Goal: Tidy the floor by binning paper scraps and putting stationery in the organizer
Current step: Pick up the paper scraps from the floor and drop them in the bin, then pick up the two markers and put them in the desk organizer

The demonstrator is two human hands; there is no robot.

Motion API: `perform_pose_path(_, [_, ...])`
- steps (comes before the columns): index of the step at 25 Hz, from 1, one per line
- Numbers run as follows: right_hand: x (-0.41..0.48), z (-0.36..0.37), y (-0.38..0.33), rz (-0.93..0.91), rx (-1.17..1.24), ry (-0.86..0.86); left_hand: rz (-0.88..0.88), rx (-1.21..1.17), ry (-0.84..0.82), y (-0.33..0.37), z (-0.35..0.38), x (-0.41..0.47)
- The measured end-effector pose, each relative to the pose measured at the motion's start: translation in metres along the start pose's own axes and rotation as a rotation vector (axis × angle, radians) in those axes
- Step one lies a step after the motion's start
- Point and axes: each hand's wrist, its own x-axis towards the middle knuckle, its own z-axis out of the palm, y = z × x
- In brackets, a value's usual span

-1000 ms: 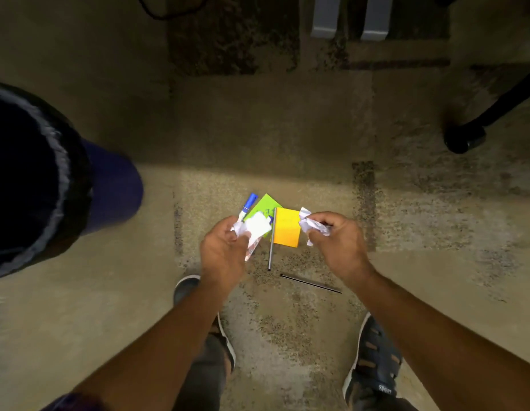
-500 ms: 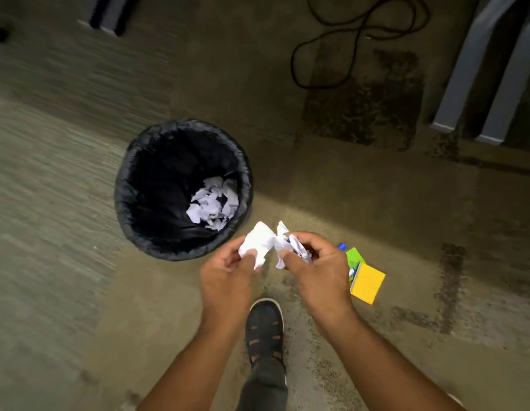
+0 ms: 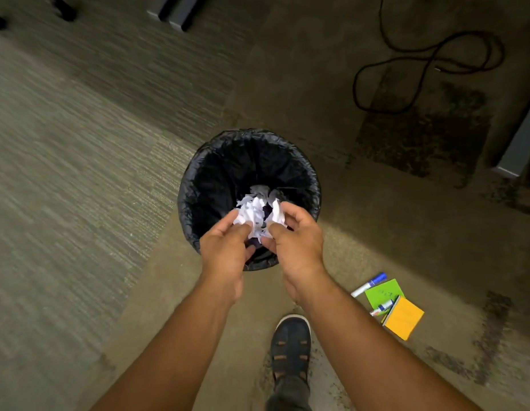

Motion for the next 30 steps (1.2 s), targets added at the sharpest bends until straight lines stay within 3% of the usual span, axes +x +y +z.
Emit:
perform_pose_path(7, [-0.004,-0.015,0.000,-0.016,0.040,0.005,0.132,0.010,0.048,-0.007,0.010,-0.013])
perform_pose_path(15, [-0.014,-0.108,0.024,-0.097,0.063,0.216,0.466,0.213,-0.126,-0.064,0.073,-0.048])
perform_pose_path(23, [0.001,-0.245,0.112,0.129,-0.132,0.497,0.398,0.618,-0.314,-0.192,0.151,-0.027])
perform_pose_path(30, [0.047,-0.306,0.205,0.337,-0.158,0.517,0.315,0.833,-0.371,-0.287,0.192,0.028])
